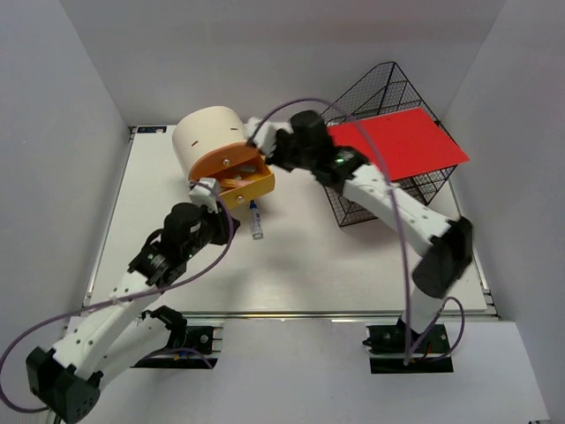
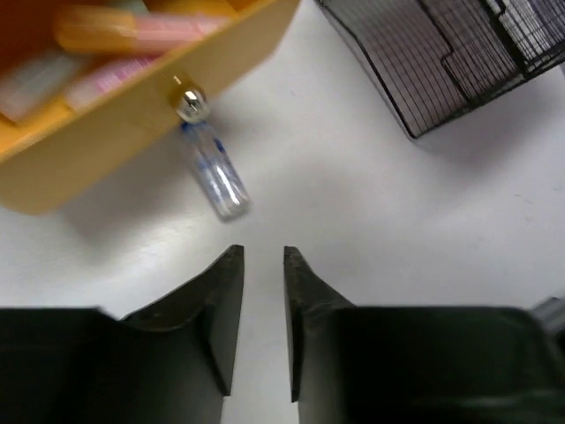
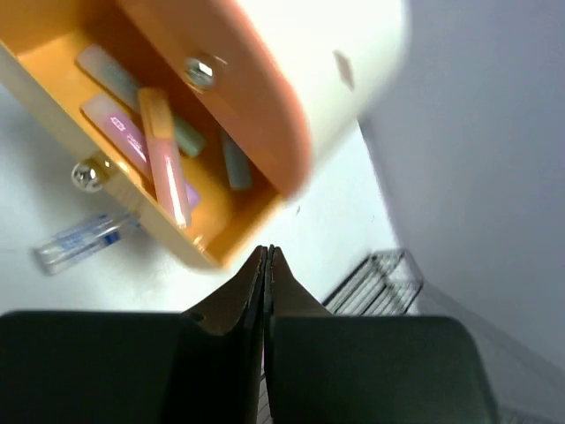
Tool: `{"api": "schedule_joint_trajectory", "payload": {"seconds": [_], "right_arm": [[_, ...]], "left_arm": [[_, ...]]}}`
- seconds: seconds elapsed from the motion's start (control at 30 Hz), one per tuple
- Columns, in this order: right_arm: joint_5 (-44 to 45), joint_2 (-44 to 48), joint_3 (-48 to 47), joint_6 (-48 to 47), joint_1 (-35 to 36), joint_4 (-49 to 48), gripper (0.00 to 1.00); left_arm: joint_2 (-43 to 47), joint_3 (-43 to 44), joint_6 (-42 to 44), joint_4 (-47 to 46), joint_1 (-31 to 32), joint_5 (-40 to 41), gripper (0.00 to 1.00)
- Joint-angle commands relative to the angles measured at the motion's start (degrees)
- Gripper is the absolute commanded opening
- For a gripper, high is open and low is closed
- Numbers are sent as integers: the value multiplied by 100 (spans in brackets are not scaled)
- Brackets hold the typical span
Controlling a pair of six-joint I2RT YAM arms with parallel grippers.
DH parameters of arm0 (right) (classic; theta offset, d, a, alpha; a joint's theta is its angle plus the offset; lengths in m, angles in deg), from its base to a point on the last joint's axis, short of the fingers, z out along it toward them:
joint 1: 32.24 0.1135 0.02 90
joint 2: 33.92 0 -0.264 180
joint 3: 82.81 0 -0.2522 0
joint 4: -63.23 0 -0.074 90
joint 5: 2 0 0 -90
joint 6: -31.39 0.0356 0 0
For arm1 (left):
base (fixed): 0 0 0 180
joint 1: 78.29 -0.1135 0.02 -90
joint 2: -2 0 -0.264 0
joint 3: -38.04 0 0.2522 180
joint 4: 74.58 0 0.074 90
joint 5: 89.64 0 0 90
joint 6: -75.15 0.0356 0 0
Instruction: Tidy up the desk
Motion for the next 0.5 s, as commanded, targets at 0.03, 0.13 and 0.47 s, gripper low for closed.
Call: {"api": "schedule_joint_trajectory", "payload": {"seconds": [0.03, 0.13, 0.47], "right_arm": [[-573, 1364, 909, 2416, -641, -354, 0], [-1075, 1830, 1550, 3076, -1001, -63, 0], [-1869, 3096, 2731, 3641, -1591, -634, 24]], "left_arm": [[-778, 333, -681, 283, 96, -709, 32], [-1324, 562, -997, 556, 263, -149, 44], [-2906, 940, -1771, 618, 1151, 1750, 78]]}}
